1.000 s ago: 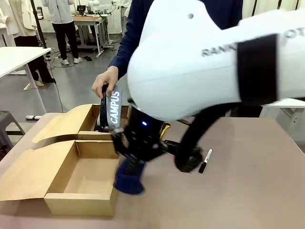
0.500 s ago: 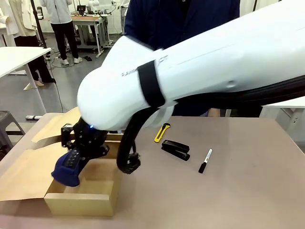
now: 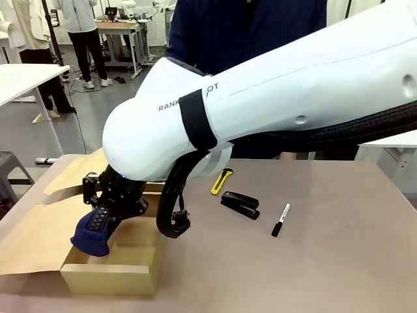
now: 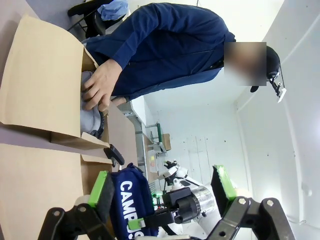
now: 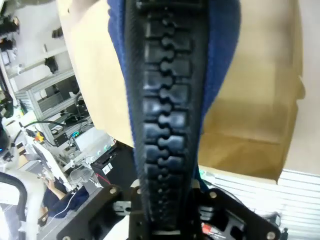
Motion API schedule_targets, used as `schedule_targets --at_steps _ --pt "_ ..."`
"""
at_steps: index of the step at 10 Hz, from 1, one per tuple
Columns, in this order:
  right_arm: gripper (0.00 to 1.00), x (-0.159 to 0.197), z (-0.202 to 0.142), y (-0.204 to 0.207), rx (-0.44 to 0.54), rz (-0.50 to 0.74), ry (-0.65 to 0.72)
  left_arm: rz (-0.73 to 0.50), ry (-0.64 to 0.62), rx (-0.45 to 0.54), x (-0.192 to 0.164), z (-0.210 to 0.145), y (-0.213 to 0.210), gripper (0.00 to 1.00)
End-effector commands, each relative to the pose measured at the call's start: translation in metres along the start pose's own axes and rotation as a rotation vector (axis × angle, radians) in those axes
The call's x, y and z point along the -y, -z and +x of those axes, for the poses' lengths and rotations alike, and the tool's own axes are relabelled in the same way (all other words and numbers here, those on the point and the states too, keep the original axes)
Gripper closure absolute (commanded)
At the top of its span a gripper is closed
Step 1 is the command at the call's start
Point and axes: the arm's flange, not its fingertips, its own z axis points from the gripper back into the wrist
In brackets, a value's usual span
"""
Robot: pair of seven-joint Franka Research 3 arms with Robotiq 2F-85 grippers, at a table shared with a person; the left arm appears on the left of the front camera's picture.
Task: Place items inside the box.
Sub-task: Pick up a Pencil pouch or Stapler and place it inside the Mailer Box closest to the robot.
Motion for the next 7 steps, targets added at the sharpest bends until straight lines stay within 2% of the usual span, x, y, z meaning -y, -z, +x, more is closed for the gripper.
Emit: schedule_targets --at_steps 1,4,7 --pt "0.93 -0.008 0.010 0.022 0.021 -0.014 -0.041 -0.014 0.022 -0.003 0.001 -0.001 0.000 0.00" --pt "0.93 -0.001 0.031 0.054 0.004 -0.080 -0.059 -0.014 0.022 -0.003 0.001 -0.001 0.000 0.00" --pt "0.93 -0.001 0.040 0.085 -0.097 -0.106 -0.065 -0.014 0.022 -0.003 0.001 -0.001 0.000 0.00"
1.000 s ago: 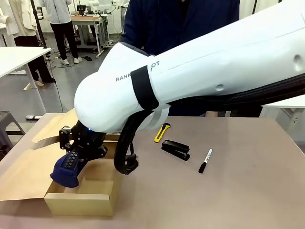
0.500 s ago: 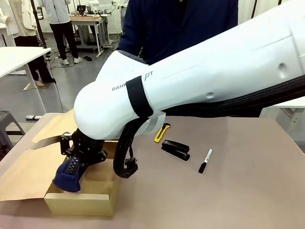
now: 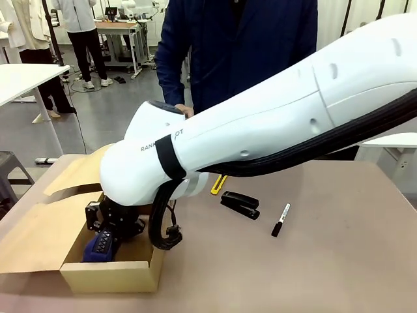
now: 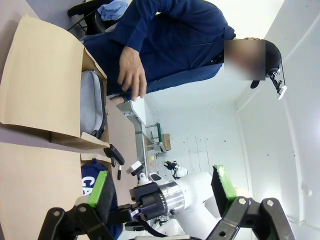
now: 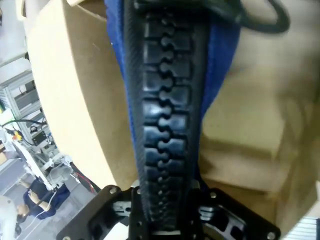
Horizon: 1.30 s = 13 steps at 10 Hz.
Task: Place items inside the box.
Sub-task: Pick up a Pencil pouch or Stapler and place it inside the Mailer Box closest to the robot.
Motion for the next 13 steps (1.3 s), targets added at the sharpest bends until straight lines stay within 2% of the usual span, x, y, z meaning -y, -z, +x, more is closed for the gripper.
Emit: schedule_targets --at_steps 1,7,8,9,10,12,13 --pt "0.93 -0.010 0.005 0.011 -0.056 -0.032 -0.007 -0.014 0.023 -0.003 0.001 -0.001 0.000 0.00" --pt "0.93 -0.006 0.004 0.020 -0.055 -0.042 0.012 -0.014 0.023 -0.003 0.001 -0.001 0.000 0.00" --pt "0.39 -0.006 0.002 0.019 -0.054 -0.032 0.008 -0.014 0.023 -0.003 0.001 -0.001 0.000 0.00" --pt "0.37 -0.005 0.000 0.017 -0.048 -0.028 -0.003 -0.014 0.023 -0.003 0.001 -0.001 0.000 0.00" --pt "0.00 -0.005 -0.001 0.014 -0.040 -0.027 -0.004 -0.014 0.023 -0.003 0.001 -0.001 0.000 0.00" --pt "0.00 -0.004 -0.004 0.012 -0.038 -0.034 -0.005 -0.014 0.023 -0.003 0.001 -0.001 0.000 0.00" --pt "0.14 -0.003 -0.005 0.010 -0.033 -0.026 -0.003 -0.014 0.023 -0.003 0.001 -0.001 0.000 0.00"
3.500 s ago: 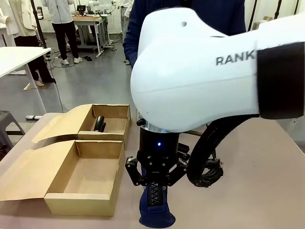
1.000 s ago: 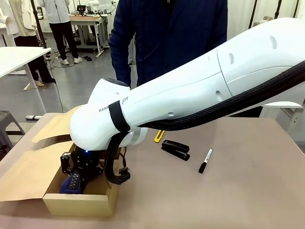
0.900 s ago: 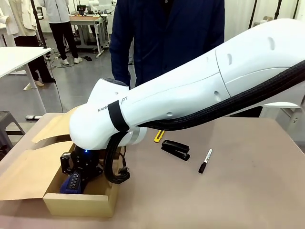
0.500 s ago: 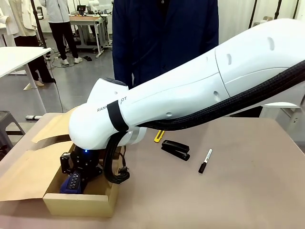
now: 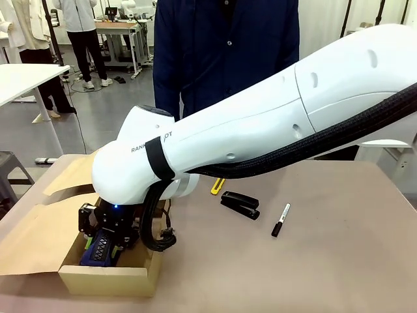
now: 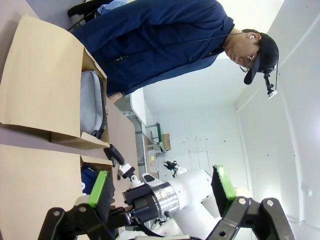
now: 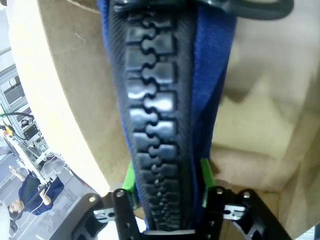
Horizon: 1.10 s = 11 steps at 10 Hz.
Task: Place items inside the box.
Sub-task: Pick up a Pencil pouch or Stapler and place it inside the Mailer Box closest to the robot.
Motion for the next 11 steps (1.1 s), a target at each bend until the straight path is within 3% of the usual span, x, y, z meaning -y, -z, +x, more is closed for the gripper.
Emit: schedule_targets --at_steps 1,2,7,10,11 --pt "0.05 0.007 -0.007 -0.006 0.022 0.016 0.007 -0.014 0.023 -0.002 0.001 -0.001 0.000 0.00" --pt "0.00 0.009 -0.009 -0.009 0.027 0.022 0.016 -0.014 0.023 -0.002 0.001 -0.001 0.000 0.00" --pt "0.00 0.015 -0.013 -0.022 0.072 0.016 0.022 -0.014 0.023 -0.002 0.001 -0.001 0.000 0.00" --pt "0.00 0.046 -0.049 -0.116 0.194 0.053 -0.020 -0.014 0.023 -0.002 0.001 -0.001 0.000 0.00" --pt "0.00 0.064 -0.064 -0.149 0.156 0.135 0.018 -0.014 0.023 -0.002 0.001 -0.001 0.000 0.00"
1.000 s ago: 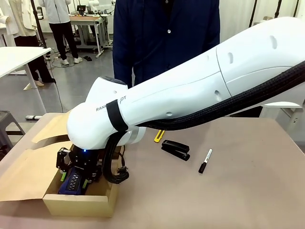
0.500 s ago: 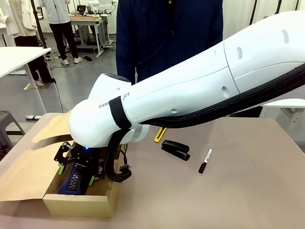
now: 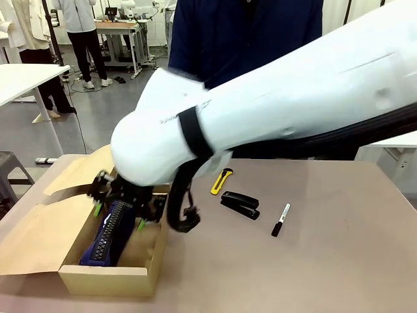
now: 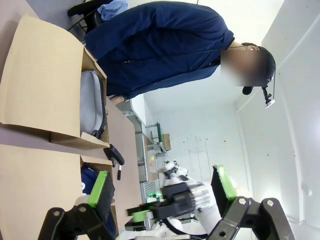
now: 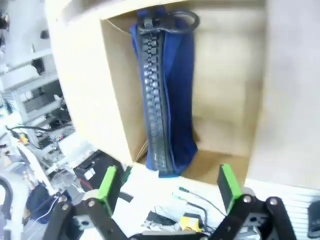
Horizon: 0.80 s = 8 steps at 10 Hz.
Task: Place items inside the box.
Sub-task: Pick up a Pencil pouch or Stapler and place it inside the Mailer Box closest to the robot.
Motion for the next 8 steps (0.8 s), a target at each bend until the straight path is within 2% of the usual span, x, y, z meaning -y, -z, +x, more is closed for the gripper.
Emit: schedule_targets --at_steps 1,2,3,4,5,6,7,8 --pt "0.00 0.058 -0.029 -0.068 0.095 0.085 0.114 -0.013 0.022 -0.003 0.001 -0.001 0.000 0.00" --pt "0.00 0.073 -0.038 -0.080 0.151 0.121 0.161 -0.013 0.022 -0.003 0.001 -0.001 0.000 0.00" --pt "0.00 0.073 -0.043 -0.075 0.179 0.123 0.200 -0.013 0.022 -0.003 0.001 -0.001 0.000 0.00" --pt "0.00 0.039 -0.019 -0.073 0.091 0.073 0.100 -0.013 0.022 -0.003 0.001 -0.001 0.000 0.00" --pt "0.00 0.039 -0.019 -0.073 0.091 0.073 0.100 -0.013 0.022 -0.003 0.001 -0.001 0.000 0.00" --pt "0.00 0.064 -0.033 -0.090 0.145 0.091 0.149 -0.013 0.022 -0.003 0.001 -0.001 0.000 0.00" --pt "0.00 0.057 -0.029 -0.093 0.061 0.119 0.019 -0.013 0.022 -0.003 0.001 -0.001 0.000 0.00" --pt "0.00 0.076 -0.019 -0.136 0.103 0.257 0.042 -0.013 0.022 -0.003 0.001 -0.001 0.000 0.00"
